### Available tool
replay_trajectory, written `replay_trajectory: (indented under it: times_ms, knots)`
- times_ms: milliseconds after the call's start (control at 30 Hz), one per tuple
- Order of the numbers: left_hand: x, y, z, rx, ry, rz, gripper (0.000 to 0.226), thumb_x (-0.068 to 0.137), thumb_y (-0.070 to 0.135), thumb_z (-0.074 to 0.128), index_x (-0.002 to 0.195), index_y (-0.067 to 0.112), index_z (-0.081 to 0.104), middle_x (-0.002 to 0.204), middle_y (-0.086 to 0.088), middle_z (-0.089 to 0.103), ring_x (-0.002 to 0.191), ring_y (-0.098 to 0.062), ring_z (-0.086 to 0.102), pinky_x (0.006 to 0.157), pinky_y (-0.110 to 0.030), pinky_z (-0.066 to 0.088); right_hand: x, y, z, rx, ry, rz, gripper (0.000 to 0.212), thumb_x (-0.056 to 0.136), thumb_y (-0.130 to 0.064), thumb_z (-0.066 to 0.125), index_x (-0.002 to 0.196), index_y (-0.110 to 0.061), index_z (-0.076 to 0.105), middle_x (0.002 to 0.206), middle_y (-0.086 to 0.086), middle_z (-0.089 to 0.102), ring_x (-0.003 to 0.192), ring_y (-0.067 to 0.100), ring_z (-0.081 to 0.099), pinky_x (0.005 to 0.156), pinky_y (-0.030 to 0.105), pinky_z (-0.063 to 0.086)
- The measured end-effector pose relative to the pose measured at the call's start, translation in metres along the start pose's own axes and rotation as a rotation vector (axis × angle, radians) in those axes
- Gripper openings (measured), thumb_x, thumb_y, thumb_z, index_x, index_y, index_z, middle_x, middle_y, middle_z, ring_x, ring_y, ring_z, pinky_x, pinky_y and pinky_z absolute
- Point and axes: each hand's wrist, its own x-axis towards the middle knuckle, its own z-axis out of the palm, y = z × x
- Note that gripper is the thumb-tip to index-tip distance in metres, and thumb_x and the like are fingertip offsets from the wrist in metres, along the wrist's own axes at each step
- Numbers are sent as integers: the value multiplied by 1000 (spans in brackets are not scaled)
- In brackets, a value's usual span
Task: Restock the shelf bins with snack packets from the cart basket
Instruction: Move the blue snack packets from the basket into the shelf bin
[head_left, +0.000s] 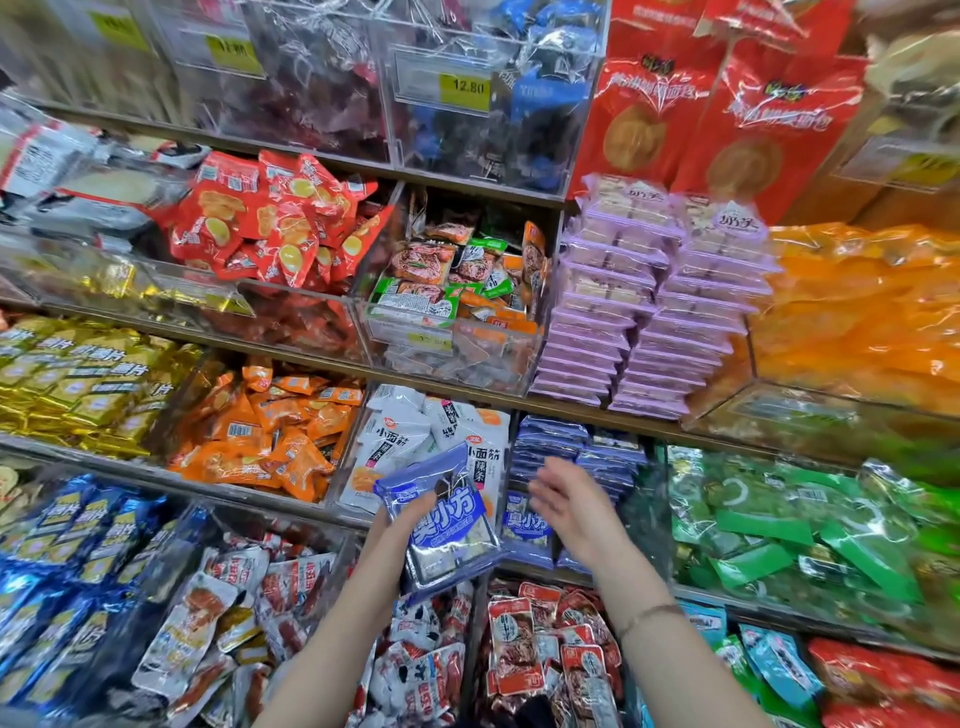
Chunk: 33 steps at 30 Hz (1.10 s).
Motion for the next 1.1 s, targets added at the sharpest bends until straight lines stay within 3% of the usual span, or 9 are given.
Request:
replay_trajectory:
  times_ms: [133,300,367,433,533,700,833,967,1100]
  knots:
    - [-5,-8,12,49,49,21,122,44,77,75,147,35,27,155,3,30,139,-23,33,112,-50,29,-50,25,17,-528,-278,-34,50,65,-55,74,105,-28,60,108,-4,64,99,11,61,90,29,49]
    - [-9,-10,18,143,68,76,129,40,81,69,149,31,24,152,0,35,138,-23,36,113,-50,29,-65,38,16,-608,-193,-117,23,79,-37,73,88,-35,52,87,-26,56,88,-7,53,74,7,43]
    - [-11,-10,20,165,97,85,125,47,82,69,150,31,21,153,-1,34,138,-25,36,112,-47,30,-65,41,12,-620,-171,-129,25,84,-38,68,106,-32,57,100,-32,53,103,-10,47,80,1,37]
    - [-9,-11,22,206,136,76,118,55,79,62,152,29,16,156,-3,27,140,-27,31,112,-48,29,-64,44,8,-636,-131,-134,58,85,-43,64,135,-17,47,123,-19,49,110,-3,46,93,13,34]
    - [-5,-12,21,253,210,29,104,73,70,56,153,25,9,159,-5,18,143,-30,24,111,-49,28,-64,45,6,-426,-109,-69,58,87,-39,62,136,-12,44,110,-4,64,80,6,66,86,25,49]
    - [-6,-9,18,246,188,25,85,71,60,69,142,29,35,145,1,45,112,-15,55,96,-41,39,-47,48,-15,25,105,-9,28,88,-29,60,113,-17,55,56,-3,57,47,9,48,46,20,40]
    - [-6,-9,11,228,221,-44,93,70,62,70,146,27,31,147,-2,43,129,-26,46,104,-47,37,-22,32,-42,167,344,-39,19,94,-24,54,101,-8,61,69,1,56,51,9,46,42,16,41]
    - [-10,-5,9,210,224,-48,65,73,56,71,129,31,49,112,7,66,97,-12,62,91,-38,41,5,8,-55,273,424,-46,11,93,-17,56,97,-6,58,70,4,54,54,12,48,39,15,46]
    - [-11,-6,9,232,227,-67,68,74,57,70,133,31,46,119,5,63,105,-17,59,96,-39,40,26,-4,-58,366,464,-3,23,92,-13,58,112,-3,56,76,6,53,58,12,49,38,15,47]
